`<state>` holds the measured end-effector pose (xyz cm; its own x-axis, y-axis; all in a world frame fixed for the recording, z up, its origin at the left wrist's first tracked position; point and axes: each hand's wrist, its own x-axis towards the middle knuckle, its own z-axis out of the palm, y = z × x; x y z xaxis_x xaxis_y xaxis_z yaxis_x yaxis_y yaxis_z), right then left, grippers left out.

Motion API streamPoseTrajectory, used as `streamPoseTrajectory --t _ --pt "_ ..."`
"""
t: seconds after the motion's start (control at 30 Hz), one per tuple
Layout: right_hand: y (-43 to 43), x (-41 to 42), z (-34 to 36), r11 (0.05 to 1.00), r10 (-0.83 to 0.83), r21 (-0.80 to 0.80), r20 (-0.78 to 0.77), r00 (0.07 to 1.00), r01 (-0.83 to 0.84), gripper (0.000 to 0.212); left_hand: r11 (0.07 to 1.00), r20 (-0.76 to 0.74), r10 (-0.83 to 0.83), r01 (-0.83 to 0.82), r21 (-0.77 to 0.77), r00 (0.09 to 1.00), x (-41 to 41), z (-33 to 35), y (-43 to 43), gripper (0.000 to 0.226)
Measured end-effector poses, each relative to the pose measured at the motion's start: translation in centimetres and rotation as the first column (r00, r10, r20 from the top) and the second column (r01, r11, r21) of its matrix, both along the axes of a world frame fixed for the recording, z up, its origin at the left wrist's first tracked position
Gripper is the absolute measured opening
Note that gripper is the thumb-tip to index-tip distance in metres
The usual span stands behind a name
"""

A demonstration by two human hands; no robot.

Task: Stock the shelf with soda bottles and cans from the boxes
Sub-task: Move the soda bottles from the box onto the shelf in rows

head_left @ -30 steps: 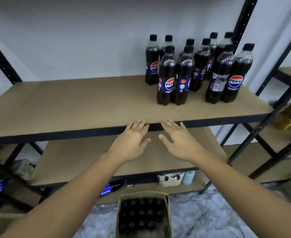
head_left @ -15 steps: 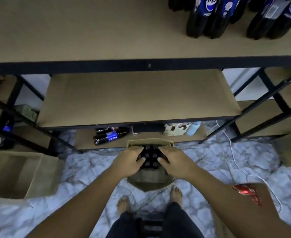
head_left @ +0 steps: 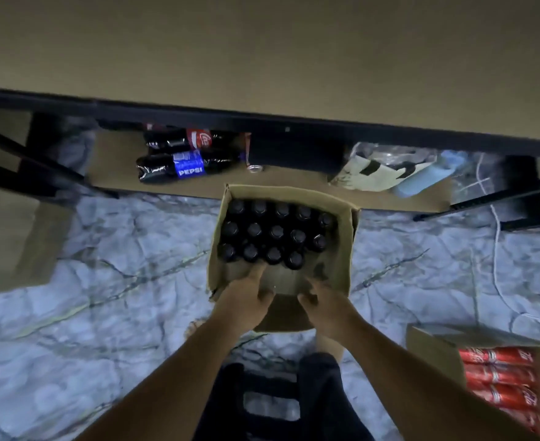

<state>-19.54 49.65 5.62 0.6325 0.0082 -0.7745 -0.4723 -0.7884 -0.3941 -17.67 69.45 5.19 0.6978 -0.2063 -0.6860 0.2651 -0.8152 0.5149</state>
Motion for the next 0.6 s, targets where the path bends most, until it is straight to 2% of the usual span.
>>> streamPoseTrajectory --t 0.13,0.27,0.43,0.53,0.6 --pt "-0.6 2.4 -9.8 0.999 -0.051 0.006 0.025 0.998 0.051 0.06 0.992 -0.019 0.12 -0.121 -0.032 0.993 1.7 -9.9 -2.3 0.069" --pt "-0.5 3.8 -16.2 0.998 -0.063 0.026 0.084 0.994 0.061 0.07 0.969 0.023 0.235 -0.232 -0.081 0.972 2.8 -16.5 -3.7 0.067" --pt "-0.6 3.3 -19.6 0.997 -0.062 -0.03 0.224 0.973 0.07 0.048 0.968 0.091 0.242 -0.234 -0.085 0.966 2.7 -20.6 -4.3 0.051" --pt "-1.2 2.4 -19.8 0.998 -0.044 -0.033 0.289 0.956 0.056 0.039 0.954 0.135 0.291 -0.275 -0.122 0.947 2.5 -20.5 -4.5 0.029" --pt "-1.7 1.9 -19.0 0.999 -0.032 -0.016 0.314 0.949 0.039 0.037 0.952 0.13 0.293 -0.277 -0.131 0.947 2.0 -19.6 -4.5 0.027"
